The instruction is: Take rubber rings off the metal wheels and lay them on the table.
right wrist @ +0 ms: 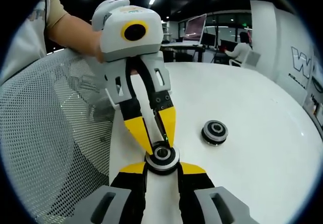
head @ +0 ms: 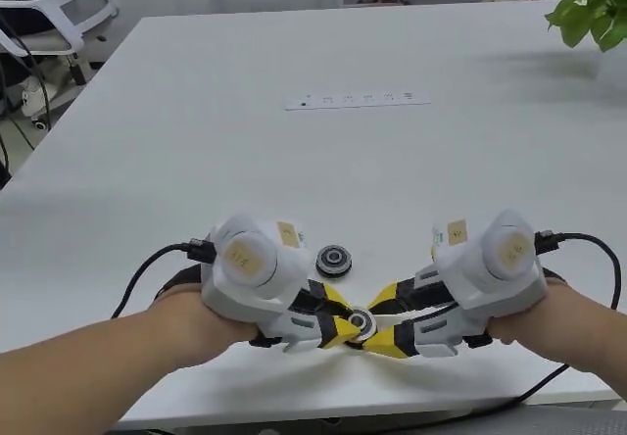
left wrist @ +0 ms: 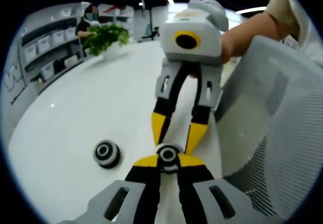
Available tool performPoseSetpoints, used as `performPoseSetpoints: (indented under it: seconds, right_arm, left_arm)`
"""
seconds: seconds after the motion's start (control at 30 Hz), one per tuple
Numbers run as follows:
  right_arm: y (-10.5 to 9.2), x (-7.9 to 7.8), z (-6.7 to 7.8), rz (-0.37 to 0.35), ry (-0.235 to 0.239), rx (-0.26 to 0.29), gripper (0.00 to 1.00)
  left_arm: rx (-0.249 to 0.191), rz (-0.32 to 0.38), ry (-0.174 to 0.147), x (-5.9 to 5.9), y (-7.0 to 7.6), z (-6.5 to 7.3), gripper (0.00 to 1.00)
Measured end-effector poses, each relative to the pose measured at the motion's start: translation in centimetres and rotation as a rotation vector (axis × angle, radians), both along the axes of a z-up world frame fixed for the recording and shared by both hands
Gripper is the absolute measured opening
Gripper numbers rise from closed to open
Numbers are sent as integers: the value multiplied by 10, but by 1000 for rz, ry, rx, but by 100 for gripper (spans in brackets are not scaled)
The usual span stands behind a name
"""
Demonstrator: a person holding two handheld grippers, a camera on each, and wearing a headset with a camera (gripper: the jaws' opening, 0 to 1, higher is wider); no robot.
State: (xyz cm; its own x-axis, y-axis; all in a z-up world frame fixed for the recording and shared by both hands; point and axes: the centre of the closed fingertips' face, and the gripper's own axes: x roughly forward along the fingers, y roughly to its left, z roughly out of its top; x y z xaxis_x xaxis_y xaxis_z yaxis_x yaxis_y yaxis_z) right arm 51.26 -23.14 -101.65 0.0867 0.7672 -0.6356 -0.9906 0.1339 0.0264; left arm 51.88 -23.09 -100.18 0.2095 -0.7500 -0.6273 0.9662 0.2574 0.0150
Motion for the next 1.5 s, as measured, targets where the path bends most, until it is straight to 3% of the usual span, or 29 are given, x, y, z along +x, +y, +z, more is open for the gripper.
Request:
performPoseSetpoints:
  seconds: [0.53,0.7,0.83,0.93,1.0,1.17,1.4,1.43,1.5]
  right_arm:
    - [-3,0,-1,-18,18,-23,17]
    - [-9,1,-4,-36,38,-41,7]
    - [-9,1,-4,-51,56,-37,6]
    - [-10,1,-5,-71,81,-32,2]
    - [-10,1,-5,-106,127,-20,1]
    - [-10,2,-6,-122,151,-13,0]
    - [-13,5,-7,-205,235,21,0]
    - [-12,4,-4,-237,281,53,0]
    - [-14,7,-3,-268,299,75,0]
  left_arm:
    - [1,7,0,0,0,0,12]
    - [0,8,0,1,0,0,12]
    - [-2,8,2,0,0,0,12]
    - [-3,8,3,0,0,0,12]
    - [-2,8,2,0,0,0,12]
    - [0,10,-1,1,0,0,12]
    - [3,8,-5,0,0,0,11]
    - [4,8,-6,0,0,0,11]
    - [5,8,-8,0,1,0,11]
